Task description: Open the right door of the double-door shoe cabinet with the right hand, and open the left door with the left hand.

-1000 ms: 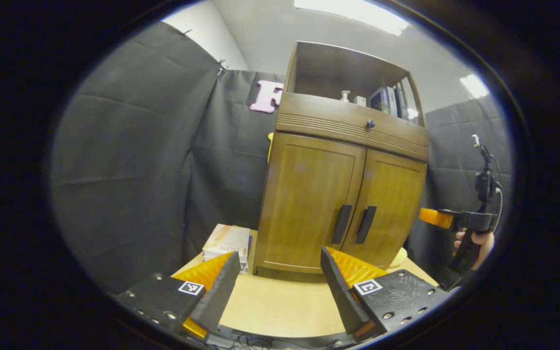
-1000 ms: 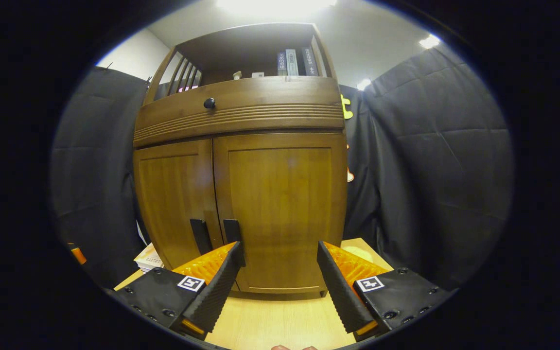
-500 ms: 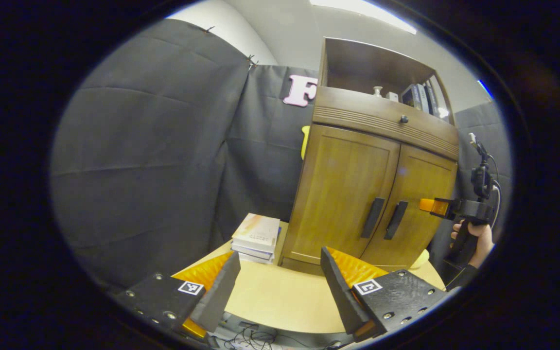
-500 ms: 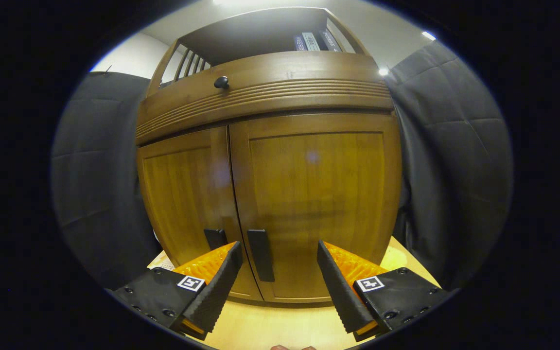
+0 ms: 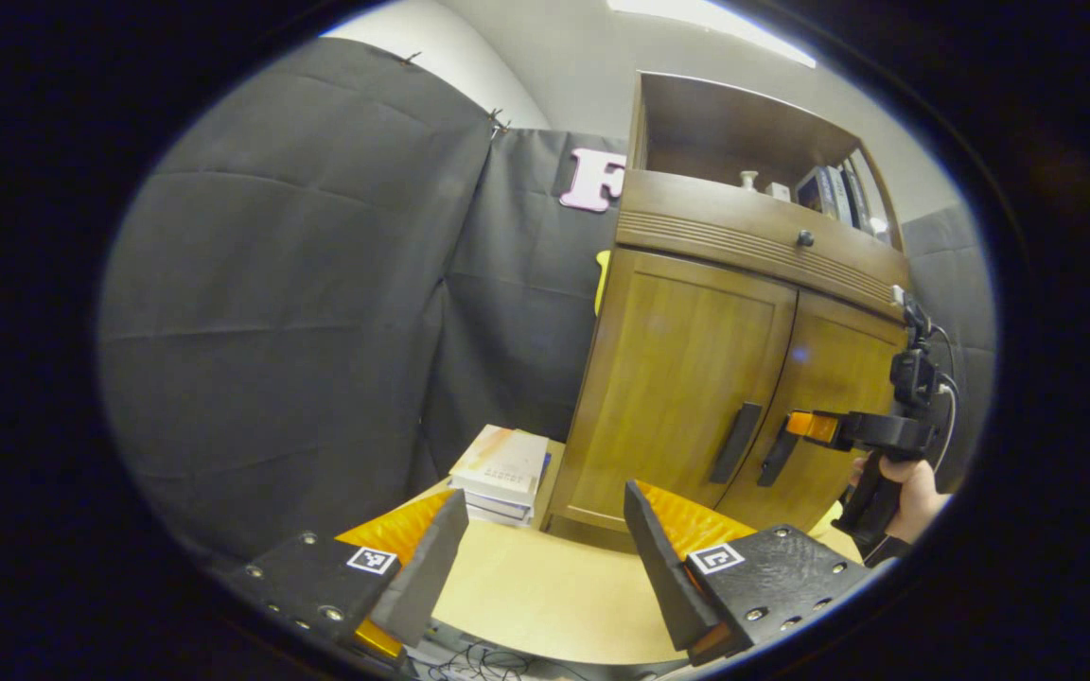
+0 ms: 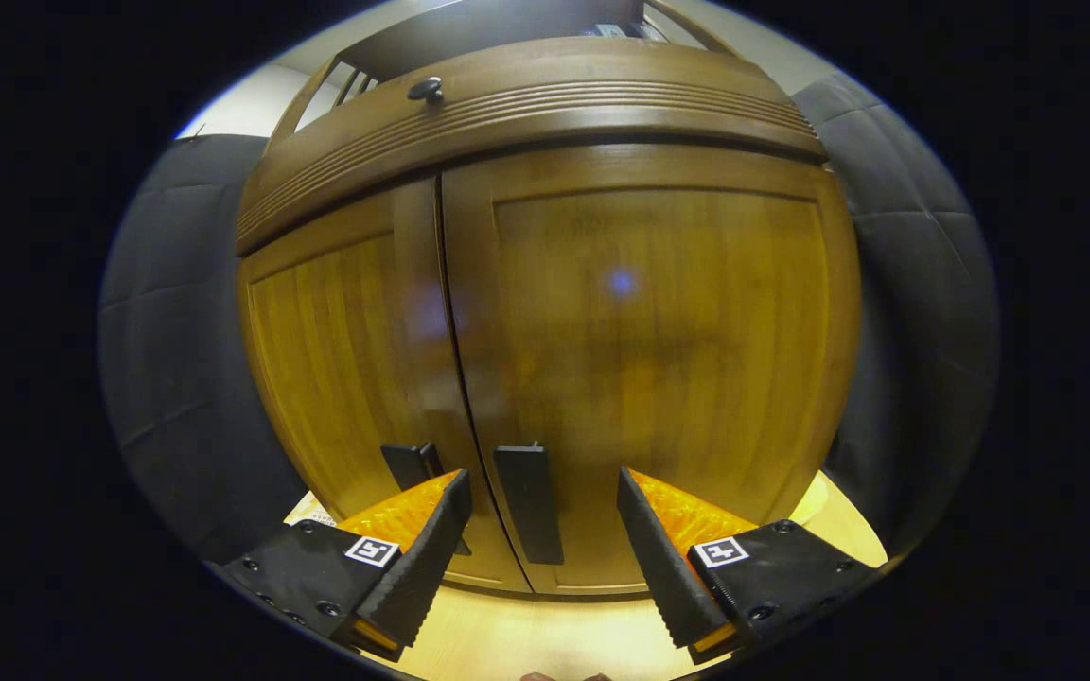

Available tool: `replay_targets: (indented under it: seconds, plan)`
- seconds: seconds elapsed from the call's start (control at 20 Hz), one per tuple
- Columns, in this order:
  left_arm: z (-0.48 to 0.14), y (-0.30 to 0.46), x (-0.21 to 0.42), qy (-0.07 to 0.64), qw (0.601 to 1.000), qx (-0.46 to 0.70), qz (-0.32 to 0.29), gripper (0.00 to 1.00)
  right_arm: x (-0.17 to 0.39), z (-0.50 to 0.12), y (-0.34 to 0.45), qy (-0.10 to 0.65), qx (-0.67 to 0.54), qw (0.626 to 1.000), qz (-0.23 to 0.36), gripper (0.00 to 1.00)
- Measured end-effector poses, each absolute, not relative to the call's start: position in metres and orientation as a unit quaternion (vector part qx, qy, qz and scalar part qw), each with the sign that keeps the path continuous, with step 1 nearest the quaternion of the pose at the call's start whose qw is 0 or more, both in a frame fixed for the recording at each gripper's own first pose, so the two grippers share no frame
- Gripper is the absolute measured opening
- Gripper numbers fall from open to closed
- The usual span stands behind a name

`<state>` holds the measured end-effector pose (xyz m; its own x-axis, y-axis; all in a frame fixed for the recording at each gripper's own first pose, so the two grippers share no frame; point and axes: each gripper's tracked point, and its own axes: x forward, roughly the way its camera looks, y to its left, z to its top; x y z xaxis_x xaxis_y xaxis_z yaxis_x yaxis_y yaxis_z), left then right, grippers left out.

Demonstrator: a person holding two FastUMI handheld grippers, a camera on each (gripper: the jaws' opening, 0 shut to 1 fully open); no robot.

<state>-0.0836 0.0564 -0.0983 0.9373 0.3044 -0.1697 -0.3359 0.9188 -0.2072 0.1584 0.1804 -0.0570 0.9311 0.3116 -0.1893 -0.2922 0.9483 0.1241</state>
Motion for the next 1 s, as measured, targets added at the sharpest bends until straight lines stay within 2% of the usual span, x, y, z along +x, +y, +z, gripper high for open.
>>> replay_targets:
  seconds: [0.15,0.3,0.4,0.45,0.5,0.55,0.6,0.8,0.95,1.0]
  plan:
    - [-0.095,0.058,-0.083,0.06,0.978,-0.104,0.171,0.94,0.166,-0.068,0.183,0.111,0.04,0.982,0.15,0.96]
    - [-0.091,0.056,-0.081,0.044,0.979,-0.117,0.162,0.94,0.18,-0.071,0.182,0.122,0.036,0.982,0.142,0.81]
    - [-0.092,0.056,-0.084,0.048,0.978,-0.117,0.163,0.94,0.18,-0.071,0.186,0.134,0.04,0.979,0.146,0.63]
    - [-0.092,0.055,-0.083,0.05,0.979,-0.117,0.162,0.94,0.182,-0.074,0.188,0.135,0.036,0.979,0.149,0.6]
    - [-0.092,0.054,-0.083,0.051,0.979,-0.118,0.158,0.94,0.182,-0.079,0.193,0.133,0.03,0.979,0.15,0.65]
    - [-0.091,0.053,-0.083,0.05,0.98,-0.118,0.153,0.94,0.183,-0.08,0.196,0.131,0.024,0.979,0.152,0.6]
    - [-0.091,0.052,-0.082,0.049,0.981,-0.116,0.148,0.94,0.184,-0.082,0.197,0.13,0.019,0.98,0.152,0.6]
    - [-0.093,0.048,-0.076,0.054,0.985,-0.103,0.127,0.94,0.184,-0.079,0.193,0.121,0.02,0.983,0.137,0.33]
    - [-0.095,0.04,-0.073,0.054,0.988,-0.101,0.107,0.94,0.186,-0.078,0.195,0.107,0.014,0.983,0.15,0.22]
    - [-0.096,0.037,-0.073,0.054,0.988,-0.101,0.1,0.94,0.182,-0.078,0.193,0.108,0.013,0.982,0.156,0.23]
